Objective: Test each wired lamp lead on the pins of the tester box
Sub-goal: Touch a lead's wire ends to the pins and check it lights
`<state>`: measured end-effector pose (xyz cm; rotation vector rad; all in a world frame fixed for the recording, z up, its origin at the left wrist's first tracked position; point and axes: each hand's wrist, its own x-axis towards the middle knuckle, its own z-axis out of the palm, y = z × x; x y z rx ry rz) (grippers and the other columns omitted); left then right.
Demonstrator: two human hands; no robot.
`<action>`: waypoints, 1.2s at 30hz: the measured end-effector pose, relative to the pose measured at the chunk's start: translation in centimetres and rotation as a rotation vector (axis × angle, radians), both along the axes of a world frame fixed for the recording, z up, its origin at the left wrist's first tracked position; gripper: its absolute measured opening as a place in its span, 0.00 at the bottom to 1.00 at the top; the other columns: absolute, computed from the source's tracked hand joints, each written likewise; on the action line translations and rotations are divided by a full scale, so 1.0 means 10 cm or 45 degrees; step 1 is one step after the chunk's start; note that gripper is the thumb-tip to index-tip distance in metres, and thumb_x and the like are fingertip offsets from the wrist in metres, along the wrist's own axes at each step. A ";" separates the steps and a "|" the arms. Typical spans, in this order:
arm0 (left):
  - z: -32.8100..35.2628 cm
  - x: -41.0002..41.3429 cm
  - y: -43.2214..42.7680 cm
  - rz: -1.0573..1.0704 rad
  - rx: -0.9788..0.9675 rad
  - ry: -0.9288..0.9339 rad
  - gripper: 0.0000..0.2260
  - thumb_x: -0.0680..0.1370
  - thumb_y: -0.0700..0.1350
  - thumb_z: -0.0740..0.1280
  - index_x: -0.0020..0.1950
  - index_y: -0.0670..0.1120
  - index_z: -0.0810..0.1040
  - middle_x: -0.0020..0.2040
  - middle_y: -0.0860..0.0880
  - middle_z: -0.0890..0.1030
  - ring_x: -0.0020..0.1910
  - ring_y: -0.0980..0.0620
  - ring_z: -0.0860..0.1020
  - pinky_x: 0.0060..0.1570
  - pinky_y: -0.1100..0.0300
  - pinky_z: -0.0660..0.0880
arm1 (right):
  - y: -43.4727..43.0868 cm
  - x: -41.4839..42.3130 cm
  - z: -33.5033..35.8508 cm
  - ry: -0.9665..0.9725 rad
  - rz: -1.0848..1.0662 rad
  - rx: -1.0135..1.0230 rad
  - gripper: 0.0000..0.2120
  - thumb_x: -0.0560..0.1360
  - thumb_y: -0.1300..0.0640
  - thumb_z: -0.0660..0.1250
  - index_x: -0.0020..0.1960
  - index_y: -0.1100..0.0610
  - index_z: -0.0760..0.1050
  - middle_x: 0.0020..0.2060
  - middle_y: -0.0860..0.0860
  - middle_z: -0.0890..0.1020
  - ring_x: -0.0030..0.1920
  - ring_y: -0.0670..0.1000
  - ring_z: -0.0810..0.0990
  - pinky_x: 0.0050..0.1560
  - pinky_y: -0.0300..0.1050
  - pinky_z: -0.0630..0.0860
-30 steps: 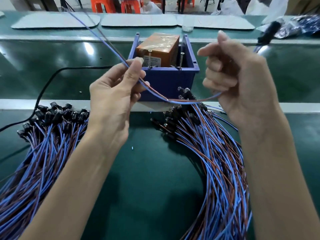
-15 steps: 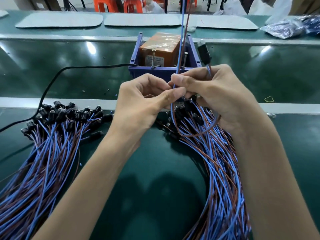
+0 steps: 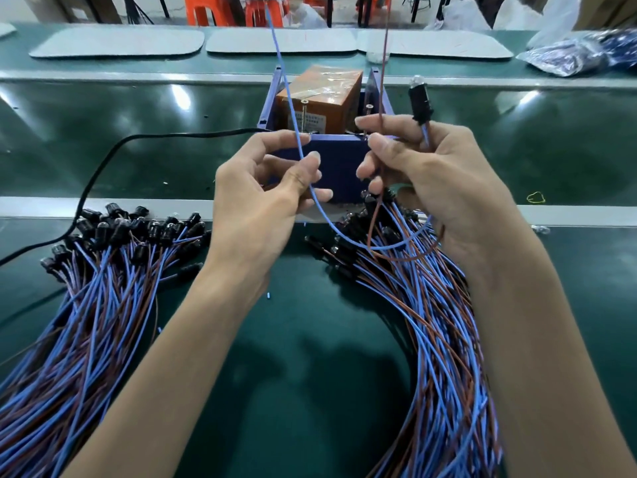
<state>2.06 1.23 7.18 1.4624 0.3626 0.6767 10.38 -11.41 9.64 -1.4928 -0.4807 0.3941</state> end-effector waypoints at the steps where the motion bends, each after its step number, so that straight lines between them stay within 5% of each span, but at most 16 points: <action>1: -0.01 0.01 0.01 0.009 0.025 0.010 0.07 0.77 0.38 0.68 0.51 0.49 0.78 0.36 0.51 0.81 0.32 0.55 0.83 0.31 0.71 0.73 | 0.01 0.00 0.00 -0.007 -0.011 0.000 0.09 0.79 0.63 0.63 0.58 0.58 0.78 0.28 0.49 0.81 0.26 0.44 0.76 0.27 0.29 0.69; 8: -0.06 0.04 0.15 0.071 0.123 0.020 0.20 0.80 0.36 0.64 0.72 0.42 0.69 0.38 0.55 0.83 0.31 0.58 0.82 0.34 0.71 0.74 | 0.03 0.05 -0.03 -0.020 -0.107 0.060 0.15 0.79 0.64 0.63 0.65 0.56 0.75 0.27 0.48 0.80 0.25 0.44 0.72 0.29 0.33 0.72; 16: -0.16 0.07 0.27 0.088 0.194 0.171 0.25 0.82 0.37 0.59 0.77 0.44 0.57 0.32 0.56 0.83 0.27 0.60 0.79 0.32 0.72 0.73 | 0.04 0.17 -0.18 0.020 -0.331 -0.081 0.12 0.79 0.65 0.61 0.60 0.58 0.77 0.26 0.48 0.81 0.24 0.42 0.76 0.26 0.31 0.69; 19: -0.19 0.08 0.27 0.079 0.239 0.208 0.21 0.81 0.37 0.60 0.75 0.45 0.65 0.32 0.56 0.83 0.27 0.61 0.78 0.32 0.72 0.73 | 0.04 0.19 -0.22 0.032 -0.346 -0.155 0.10 0.78 0.66 0.59 0.52 0.54 0.75 0.27 0.47 0.81 0.23 0.42 0.77 0.23 0.29 0.67; 24: -0.23 0.10 0.27 0.103 0.241 0.231 0.19 0.81 0.36 0.61 0.72 0.42 0.69 0.37 0.55 0.83 0.27 0.61 0.79 0.32 0.72 0.73 | 0.04 0.22 -0.24 0.034 -0.304 -0.267 0.13 0.76 0.69 0.57 0.43 0.52 0.72 0.45 0.51 0.83 0.22 0.42 0.77 0.24 0.30 0.70; 26: -0.24 0.10 0.28 0.107 0.242 0.241 0.18 0.81 0.35 0.60 0.72 0.42 0.69 0.40 0.54 0.83 0.28 0.61 0.79 0.34 0.71 0.73 | 0.03 0.24 -0.24 0.036 -0.295 -0.291 0.13 0.76 0.70 0.56 0.50 0.55 0.74 0.51 0.52 0.82 0.22 0.42 0.77 0.24 0.29 0.69; 31: -0.25 0.11 0.28 0.080 0.228 0.271 0.19 0.81 0.32 0.56 0.72 0.43 0.68 0.45 0.53 0.81 0.28 0.60 0.80 0.32 0.72 0.72 | 0.00 0.26 -0.23 0.037 -0.313 -0.292 0.18 0.76 0.69 0.55 0.63 0.57 0.73 0.37 0.51 0.81 0.20 0.42 0.75 0.21 0.29 0.65; 36: -0.27 0.12 0.26 0.027 0.268 0.323 0.23 0.80 0.29 0.52 0.74 0.43 0.66 0.45 0.53 0.80 0.27 0.61 0.79 0.29 0.73 0.70 | -0.03 0.28 -0.24 0.051 -0.349 -0.247 0.13 0.79 0.67 0.57 0.60 0.60 0.75 0.33 0.52 0.75 0.20 0.42 0.72 0.20 0.30 0.65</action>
